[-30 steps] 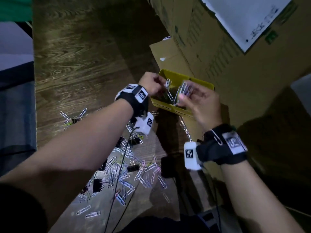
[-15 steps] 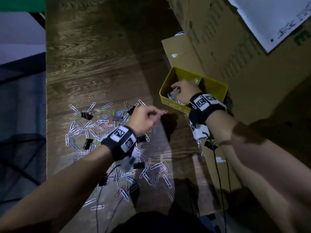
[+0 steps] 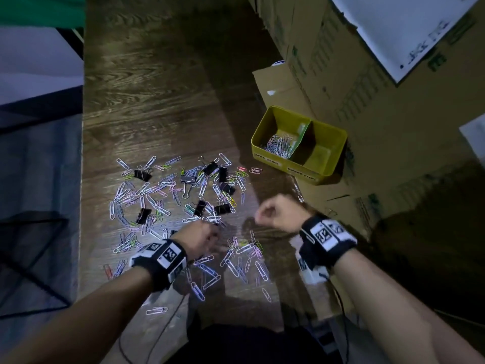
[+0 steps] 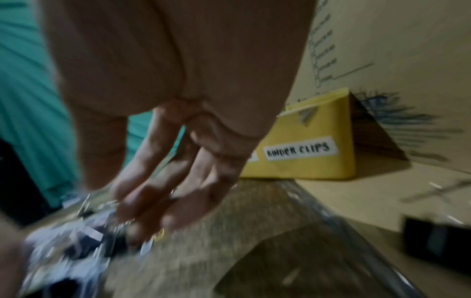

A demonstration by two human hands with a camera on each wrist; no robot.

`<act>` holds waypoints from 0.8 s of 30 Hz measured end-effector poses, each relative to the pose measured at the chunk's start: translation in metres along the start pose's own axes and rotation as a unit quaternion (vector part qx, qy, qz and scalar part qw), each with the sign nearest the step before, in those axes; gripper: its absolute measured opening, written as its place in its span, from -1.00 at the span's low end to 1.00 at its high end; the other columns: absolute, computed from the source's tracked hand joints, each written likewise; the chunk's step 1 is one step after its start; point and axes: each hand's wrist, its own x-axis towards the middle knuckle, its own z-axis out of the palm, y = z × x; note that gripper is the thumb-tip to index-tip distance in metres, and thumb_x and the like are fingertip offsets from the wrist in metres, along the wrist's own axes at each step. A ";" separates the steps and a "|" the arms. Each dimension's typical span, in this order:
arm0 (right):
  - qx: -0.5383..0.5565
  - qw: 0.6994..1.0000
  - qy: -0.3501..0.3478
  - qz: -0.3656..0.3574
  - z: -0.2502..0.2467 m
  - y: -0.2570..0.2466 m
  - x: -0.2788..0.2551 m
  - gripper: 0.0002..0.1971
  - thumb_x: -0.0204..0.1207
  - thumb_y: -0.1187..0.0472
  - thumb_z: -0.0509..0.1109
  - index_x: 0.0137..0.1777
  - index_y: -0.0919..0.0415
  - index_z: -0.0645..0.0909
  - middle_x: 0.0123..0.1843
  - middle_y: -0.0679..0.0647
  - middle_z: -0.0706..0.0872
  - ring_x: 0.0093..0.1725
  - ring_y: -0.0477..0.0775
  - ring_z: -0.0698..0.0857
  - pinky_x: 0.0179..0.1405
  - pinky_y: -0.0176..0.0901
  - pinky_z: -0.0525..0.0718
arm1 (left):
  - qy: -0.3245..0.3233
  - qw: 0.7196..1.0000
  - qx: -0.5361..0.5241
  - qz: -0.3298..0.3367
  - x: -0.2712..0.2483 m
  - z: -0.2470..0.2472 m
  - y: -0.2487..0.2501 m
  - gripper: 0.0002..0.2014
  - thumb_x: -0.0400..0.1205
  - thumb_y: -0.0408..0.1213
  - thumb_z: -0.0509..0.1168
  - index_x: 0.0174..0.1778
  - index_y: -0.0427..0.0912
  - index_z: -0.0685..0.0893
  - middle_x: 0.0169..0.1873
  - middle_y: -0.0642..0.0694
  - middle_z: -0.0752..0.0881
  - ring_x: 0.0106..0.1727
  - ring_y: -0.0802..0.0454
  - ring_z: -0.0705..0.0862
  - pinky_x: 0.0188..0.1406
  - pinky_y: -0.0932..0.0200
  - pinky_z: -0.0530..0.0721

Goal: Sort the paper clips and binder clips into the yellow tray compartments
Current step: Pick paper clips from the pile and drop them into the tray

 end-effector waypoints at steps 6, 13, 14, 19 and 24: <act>-0.068 0.936 -0.295 0.180 0.077 0.052 -0.039 -0.83 0.47 0.08 0.48 -0.31 0.10 0.71 -0.36 -0.09 0.74 -0.40 -0.13 0.69 -0.52 -0.35 0.56 | -0.168 0.976 0.140 -0.014 -0.036 0.019 0.034 -0.82 0.56 -0.32 0.16 0.03 -0.17 0.58 -0.13 -0.17 0.66 -0.07 -0.15 0.69 -0.14 0.11 0.62; -0.056 0.972 -0.197 0.120 0.116 0.051 -0.039 -0.86 0.49 0.23 0.36 -0.10 0.07 0.76 -0.14 0.13 0.83 -0.40 -0.05 0.69 -0.23 -0.11 0.75 | -0.186 0.971 0.150 -0.007 -0.044 0.051 0.043 -0.73 0.62 -0.22 0.17 0.14 -0.29 0.59 0.13 -0.28 0.66 0.12 -0.23 0.66 0.05 0.00 0.63; -0.054 0.980 -0.166 0.097 0.118 0.049 -0.038 -0.85 0.49 0.24 0.36 -0.12 0.05 0.76 -0.15 0.08 0.83 -0.37 -0.07 0.70 -0.08 -0.09 0.76 | -0.161 0.979 0.123 0.005 -0.041 0.048 0.046 -0.75 0.63 -0.19 0.13 0.07 -0.24 0.62 0.08 -0.25 0.67 0.07 -0.20 0.67 0.01 0.02 0.63; -0.039 0.997 -0.048 0.043 0.124 0.051 -0.040 -0.91 0.50 0.16 0.41 -0.12 0.08 0.75 -0.08 -0.06 0.80 -0.09 -0.14 0.70 0.11 -0.24 0.64 | -0.146 0.987 0.059 0.022 -0.034 0.028 0.034 -0.88 0.55 -0.25 0.17 -0.27 -0.09 0.58 -0.27 -0.10 0.63 -0.19 -0.13 0.63 -0.23 0.13 0.56; -0.060 0.997 0.002 0.038 0.130 0.052 -0.046 -0.88 0.50 0.19 0.42 -0.05 0.13 0.78 -0.06 -0.02 0.81 -0.14 -0.19 0.66 -0.07 -0.50 0.48 | -0.282 0.954 0.096 -0.044 -0.074 0.033 0.003 -0.84 0.57 -0.33 0.26 -0.01 -0.27 0.68 -0.24 -0.10 0.68 -0.32 0.09 0.58 -0.35 0.28 0.53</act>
